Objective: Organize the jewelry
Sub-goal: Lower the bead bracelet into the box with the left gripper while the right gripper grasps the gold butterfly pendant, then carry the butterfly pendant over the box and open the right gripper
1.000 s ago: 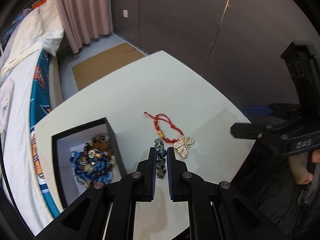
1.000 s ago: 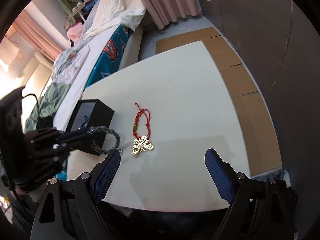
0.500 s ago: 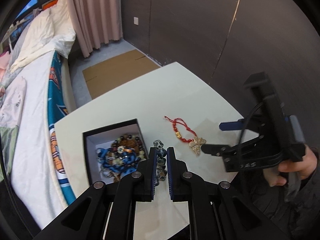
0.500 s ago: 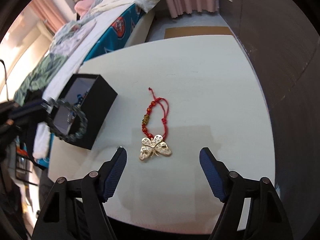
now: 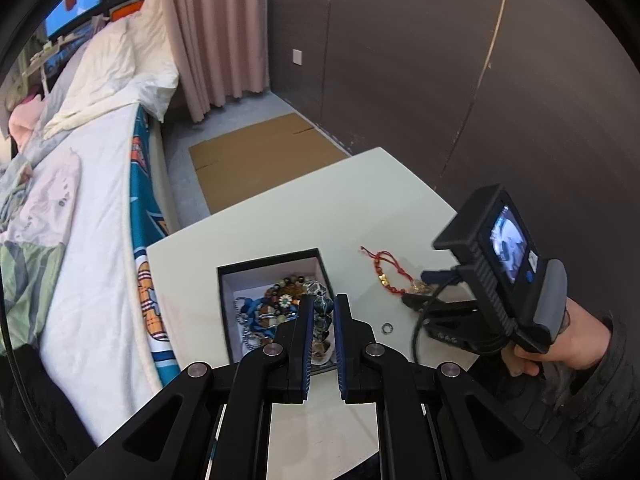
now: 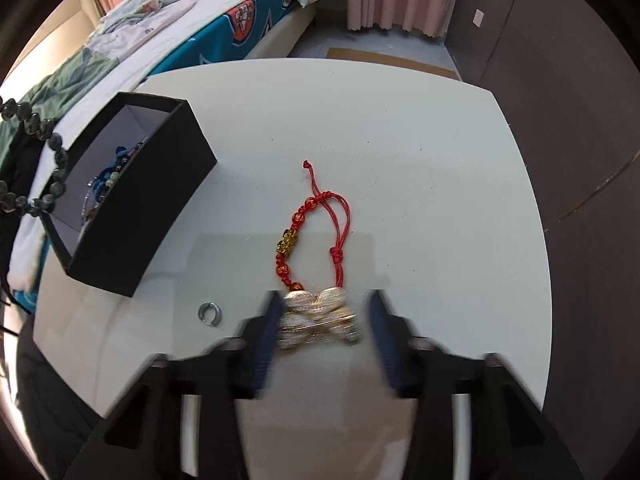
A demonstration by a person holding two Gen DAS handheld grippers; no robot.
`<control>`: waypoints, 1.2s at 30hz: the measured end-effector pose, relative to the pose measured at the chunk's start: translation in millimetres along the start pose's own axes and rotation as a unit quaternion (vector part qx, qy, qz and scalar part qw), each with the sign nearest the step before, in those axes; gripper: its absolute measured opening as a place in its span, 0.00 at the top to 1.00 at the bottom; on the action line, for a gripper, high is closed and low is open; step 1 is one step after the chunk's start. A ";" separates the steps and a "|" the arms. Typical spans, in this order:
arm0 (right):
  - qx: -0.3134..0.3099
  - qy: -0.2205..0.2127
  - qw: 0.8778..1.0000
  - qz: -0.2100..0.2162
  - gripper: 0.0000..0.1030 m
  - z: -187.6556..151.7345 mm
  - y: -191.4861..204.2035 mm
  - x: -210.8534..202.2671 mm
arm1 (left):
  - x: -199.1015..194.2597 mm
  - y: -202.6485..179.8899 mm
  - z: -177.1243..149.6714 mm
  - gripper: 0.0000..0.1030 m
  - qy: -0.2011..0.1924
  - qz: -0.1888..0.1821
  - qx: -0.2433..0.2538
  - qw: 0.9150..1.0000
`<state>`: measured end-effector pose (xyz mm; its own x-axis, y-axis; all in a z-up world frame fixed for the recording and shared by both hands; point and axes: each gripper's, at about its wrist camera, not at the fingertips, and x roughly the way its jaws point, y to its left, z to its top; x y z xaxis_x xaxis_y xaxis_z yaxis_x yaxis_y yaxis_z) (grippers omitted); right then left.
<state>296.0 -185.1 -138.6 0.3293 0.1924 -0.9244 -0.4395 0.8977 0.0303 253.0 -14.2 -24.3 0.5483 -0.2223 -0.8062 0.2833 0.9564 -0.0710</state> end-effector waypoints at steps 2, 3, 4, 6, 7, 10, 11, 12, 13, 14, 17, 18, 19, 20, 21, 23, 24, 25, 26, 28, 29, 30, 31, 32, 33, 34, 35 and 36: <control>0.012 0.002 1.000 0.015 0.65 -2.0 -4.2 -1.5 | -1.7 3.2 0.5 0.90 -0.002 0.003 -0.003 1.000; 0.015 0.001 1.000 0.019 0.65 -3.5 -5.6 -2.9 | -2.2 4.7 0.6 0.90 -0.003 0.004 -0.004 1.000; 0.015 0.000 1.000 0.021 0.65 -4.7 -6.4 -5.1 | -2.5 6.3 1.0 0.90 -0.003 0.006 -0.005 1.000; 0.018 -0.006 1.000 0.024 0.65 -4.9 -7.5 -9.9 | -1.6 9.9 1.8 0.90 -0.006 0.011 -0.008 1.000; 0.021 -0.011 0.999 0.026 0.65 -5.2 -8.6 -13.7 | -0.8 12.8 2.7 0.90 -0.007 0.013 -0.011 1.000; 0.031 -0.024 0.999 0.036 0.66 -7.5 -13.3 -23.3 | 2.9 20.5 4.2 0.90 -0.011 0.033 -0.025 0.999; 0.035 -0.028 0.998 0.040 0.65 -8.1 -15.1 -25.5 | 5.3 23.5 4.5 0.90 -0.011 0.038 -0.032 0.999; 0.039 -0.031 0.998 0.045 0.65 -8.5 -17.3 -26.9 | 7.9 25.8 4.7 0.90 -0.011 0.040 -0.038 0.998; 0.044 -0.032 0.997 0.050 0.66 -8.6 -20.0 -27.9 | 9.8 27.7 4.9 0.90 -0.011 0.044 -0.042 0.998; 0.048 -0.032 0.997 0.052 0.65 -7.6 -20.1 -27.7 | 12.2 29.6 5.4 0.90 -0.011 0.051 -0.045 0.998; 0.055 -0.034 0.996 0.056 0.65 -6.1 -23.2 -28.0 | 18.8 32.7 7.0 0.90 -0.009 0.057 -0.051 0.997; 0.057 -0.034 0.996 0.059 0.65 -5.4 -24.3 -27.9 | 21.5 32.9 8.2 0.90 -0.007 0.056 -0.051 0.997; 0.059 -0.034 0.996 0.062 0.65 -5.8 -25.3 -28.2 | 23.9 32.9 8.8 0.90 -0.007 0.058 -0.051 0.997; 0.060 -0.034 0.996 0.064 0.65 -3.1 -25.5 -27.8 | 26.6 33.9 9.1 0.90 -0.007 0.062 -0.051 0.997; 0.060 -0.036 0.995 0.066 0.66 -2.7 -25.4 -28.7 | 30.2 35.0 10.5 0.90 -0.007 0.066 -0.053 0.996; 0.060 -0.040 0.995 0.072 0.65 -0.7 -23.0 -30.5 | 35.7 38.2 13.2 0.90 -0.009 0.070 -0.060 0.996; 0.062 -0.042 0.994 0.075 0.65 -0.3 -23.5 -32.1 | 38.2 39.3 14.0 0.90 -0.008 0.070 -0.062 0.996; 0.062 -0.044 0.994 0.077 0.65 0.0 -24.2 -34.0 | 40.6 40.3 14.7 0.90 -0.008 0.073 -0.063 0.995; 0.064 -0.047 0.994 0.081 0.65 0.5 -24.8 -36.8 | 42.0 40.5 15.1 0.90 -0.007 0.079 -0.062 0.995; 0.069 -0.054 0.992 0.089 0.65 1.9 -25.6 -44.1 | 42.7 40.9 14.4 0.89 -0.008 0.076 -0.063 0.995; 0.072 -0.058 0.991 0.094 0.65 2.0 -26.0 -48.0 | 43.0 42.2 13.8 0.82 -0.006 0.068 -0.068 0.995; 0.075 -0.064 0.990 0.101 0.65 2.1 -26.9 -52.3 | 43.0 42.6 13.6 0.66 -0.002 0.062 -0.072 0.996; 0.078 -0.068 0.989 0.108 0.65 2.5 -27.4 -55.6 | 41.6 43.0 12.5 0.57 -0.001 0.055 -0.074 0.996; 0.081 -0.073 0.988 0.114 0.65 2.4 -27.6 -58.5 | 37.7 43.2 10.2 0.43 -0.008 0.051 -0.074 0.996; 0.083 -0.076 0.987 0.118 0.65 2.9 -27.4 -61.1 | 33.7 43.1 8.8 0.36 -0.016 0.053 -0.073 0.996; 0.084 -0.081 0.986 0.123 0.65 4.1 -26.4 -63.7 | 30.2 42.8 7.4 0.35 -0.022 0.056 -0.071 0.996; 0.085 -0.084 0.985 0.126 0.65 5.7 -24.5 -65.2 | 27.6 43.6 6.0 0.34 -0.022 0.055 -0.070 0.996; 0.085 -0.087 0.984 0.129 0.65 6.5 -23.2 -66.8 | 25.8 45.0 4.1 0.34 -0.020 0.052 -0.071 0.996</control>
<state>289.7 -216.1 -75.1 0.3698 0.4749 -0.7985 -0.3861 0.8603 0.3329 283.1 22.3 -45.9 0.6007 -0.1257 -0.7895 0.1110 0.9911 -0.0733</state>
